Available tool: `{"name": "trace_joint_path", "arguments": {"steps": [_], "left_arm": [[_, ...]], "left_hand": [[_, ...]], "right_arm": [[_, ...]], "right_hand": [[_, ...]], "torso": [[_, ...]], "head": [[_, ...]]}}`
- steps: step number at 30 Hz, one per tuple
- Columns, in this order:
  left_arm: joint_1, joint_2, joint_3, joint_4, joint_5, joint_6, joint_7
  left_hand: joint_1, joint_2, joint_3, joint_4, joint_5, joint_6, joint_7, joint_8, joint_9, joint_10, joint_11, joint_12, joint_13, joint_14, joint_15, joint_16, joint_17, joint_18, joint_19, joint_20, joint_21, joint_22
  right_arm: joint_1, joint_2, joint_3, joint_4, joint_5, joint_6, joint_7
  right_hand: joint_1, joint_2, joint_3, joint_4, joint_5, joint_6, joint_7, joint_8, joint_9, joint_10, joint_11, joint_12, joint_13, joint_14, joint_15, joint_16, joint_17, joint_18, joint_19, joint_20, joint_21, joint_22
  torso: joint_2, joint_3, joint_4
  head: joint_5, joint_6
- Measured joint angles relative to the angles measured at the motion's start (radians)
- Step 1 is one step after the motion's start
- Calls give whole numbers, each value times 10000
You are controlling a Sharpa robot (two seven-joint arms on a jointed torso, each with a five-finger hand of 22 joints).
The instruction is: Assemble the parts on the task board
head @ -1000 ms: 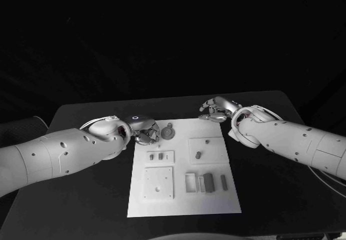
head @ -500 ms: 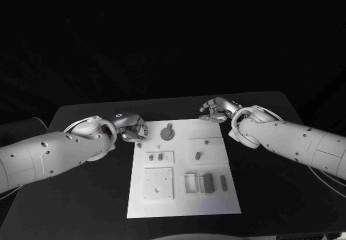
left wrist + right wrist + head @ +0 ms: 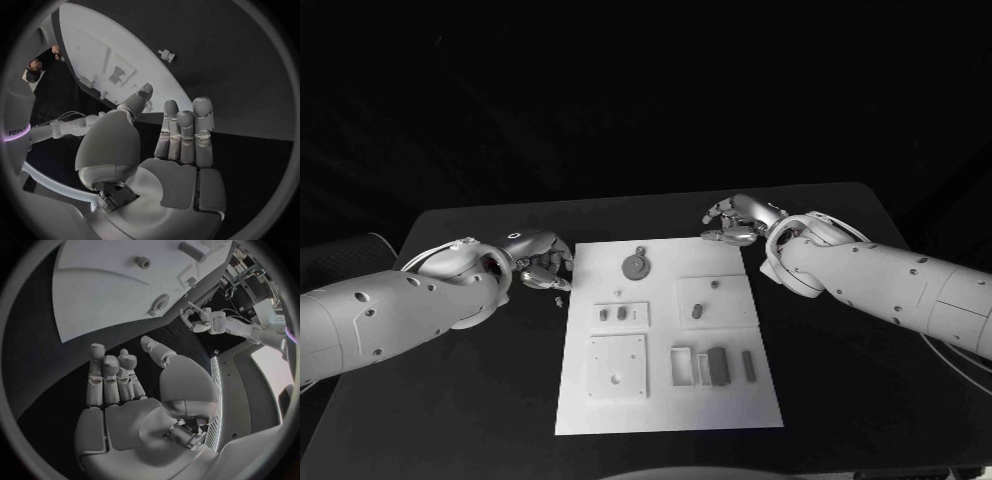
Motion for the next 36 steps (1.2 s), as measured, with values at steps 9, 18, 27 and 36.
{"name": "trace_joint_path", "arguments": {"steps": [9, 18, 27, 36], "left_arm": [[-93, -416, -3, 378, -448, 104, -480], [-232, -913, -6, 665, -857, 413, -816], [-348, -1330, -5, 1003, -1173, 690, -1019], [-530, -1395, -4, 989, -1239, 543, -1006]], "left_hand": [[69, -169, -212, -60, 0, -101, 140, 388, 480, 83, 203, -2039, -1529, 116, 140, 0, 156, 4, 213, 119, -77, 110], [594, -64, -6, -266, 0, -102, 144, 593, 517, 187, 206, -2574, -1871, 201, 159, -30, 198, 4, 251, 103, -120, 206], [634, -103, -21, -378, 1, -101, 140, 746, 545, 219, 239, -2766, -1963, 203, 160, -49, 244, 5, 275, 129, -121, 268], [552, -183, -53, -356, 1, -144, 92, 746, 556, 220, 239, -2812, -1974, 236, 194, -66, 243, 5, 275, 130, -164, 277]], "right_arm": [[-19, -56, -1, 20, 0, 0, 0], [-25, -88, 0, 32, 1, 0, 0], [-41, -103, 0, 49, 3, 0, 0], [-48, -93, 0, 48, 3, -1, -1]], "right_hand": [[0, 0, 0, 0, 0, -11, -13, 0, 0, 16, -16, 0, -10, -2, 2, 35, 0, -5, 0, 0, 0, 0], [0, 0, 0, 0, 0, 4, 39, 0, 1, 16, -16, 0, -9, -3, 3, 35, 0, -10, 0, 0, 0, 0], [0, 0, 0, 0, 0, 3, 39, 0, 1, 16, -17, 0, -8, -16, 15, 35, 0, -14, 0, 0, 0, 0], [0, 0, 0, 0, 0, 3, 37, 0, 1, 16, -17, 40, -7, -18, 18, 35, 0, -18, 0, 0, 0, 0]], "torso": [[0, -4, -17], [0, -1, -18], [0, -5, -15], [0, -9, -9]], "head": [[120, 20], [228, 31], [337, -1], [402, -15]]}}
